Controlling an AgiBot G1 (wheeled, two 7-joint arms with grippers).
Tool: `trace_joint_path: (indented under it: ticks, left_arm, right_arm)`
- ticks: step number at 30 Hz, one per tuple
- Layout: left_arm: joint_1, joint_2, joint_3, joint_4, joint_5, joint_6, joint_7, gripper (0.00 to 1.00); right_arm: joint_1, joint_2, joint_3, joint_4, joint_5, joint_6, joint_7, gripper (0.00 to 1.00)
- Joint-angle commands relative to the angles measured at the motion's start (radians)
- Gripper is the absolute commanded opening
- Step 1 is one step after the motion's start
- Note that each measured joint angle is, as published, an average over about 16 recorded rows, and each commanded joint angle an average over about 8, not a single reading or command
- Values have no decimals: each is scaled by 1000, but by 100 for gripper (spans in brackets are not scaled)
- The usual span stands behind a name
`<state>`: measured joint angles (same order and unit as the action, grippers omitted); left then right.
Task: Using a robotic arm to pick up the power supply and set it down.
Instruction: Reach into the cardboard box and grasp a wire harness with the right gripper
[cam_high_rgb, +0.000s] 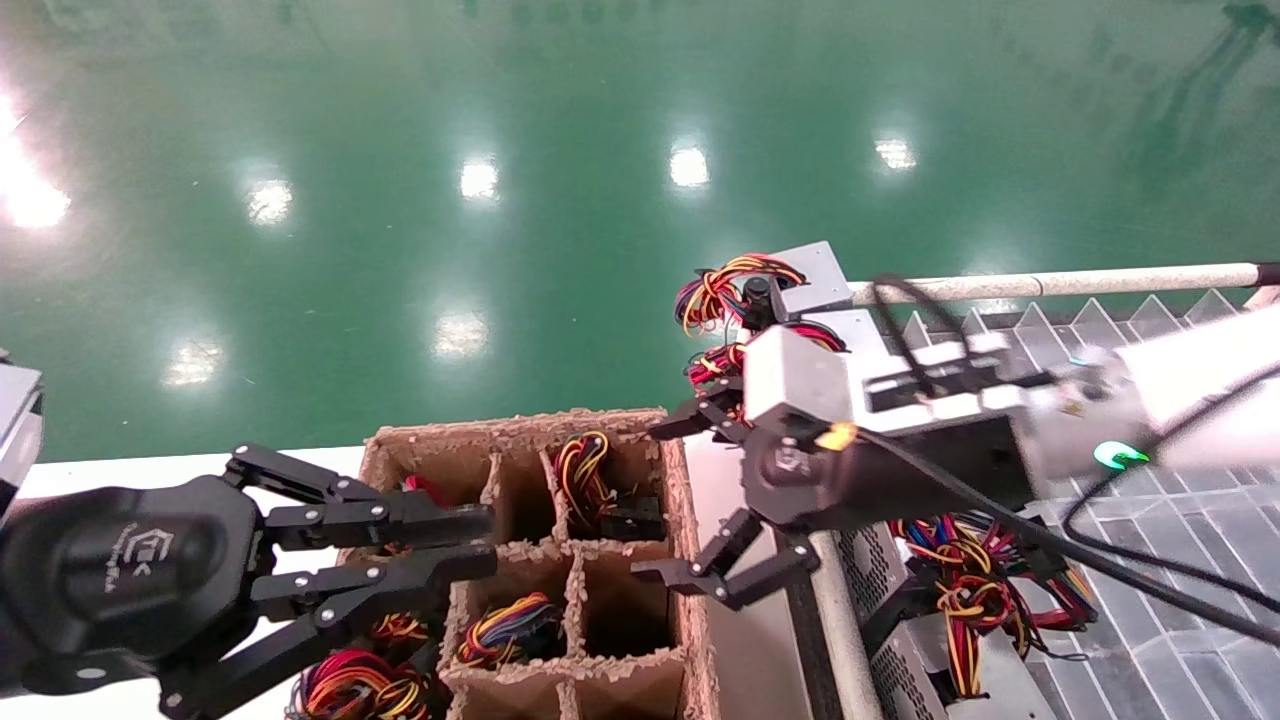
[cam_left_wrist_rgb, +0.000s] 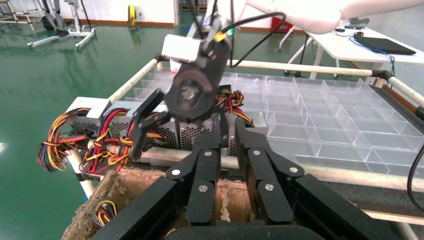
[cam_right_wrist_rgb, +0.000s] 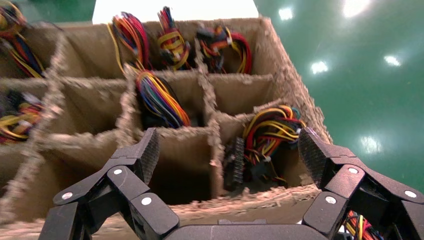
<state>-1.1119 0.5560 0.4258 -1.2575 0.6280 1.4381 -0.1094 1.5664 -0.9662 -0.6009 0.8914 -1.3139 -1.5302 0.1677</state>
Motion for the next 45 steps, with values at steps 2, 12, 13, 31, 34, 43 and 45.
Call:
trace_joint_path:
  ticks: [2, 12, 13, 31, 34, 43, 45]
  left_arm:
    - [0, 0, 0, 0, 0, 0, 0, 0]
    - [0, 0, 0, 0, 0, 0, 0, 0]
    - [0, 0, 0, 0, 0, 0, 0, 0]
    - [0, 0, 0, 0, 0, 0, 0, 0]
    - [0, 0, 0, 0, 0, 0, 0, 0]
    - [0, 0, 0, 0, 0, 0, 0, 0]
    - [0, 0, 0, 0, 0, 0, 0, 0]
  right_arm:
    - [50, -56, -35, -89, -57, -7, -38, 57]
    - [146, -192, -103, -357, -145, -14, -169, 0]
    - [154, -203, -107, -378, -149, -14, -180, 0]
    - [244, -283, -145, -610, -194, -19, -297, 0]
    - [251, -292, -152, -630, -199, -26, -309, 0]
    - [274, -311, -176, -668, -212, -41, -337, 0]
    - [279, -313, -183, -673, -214, -43, -342, 0]
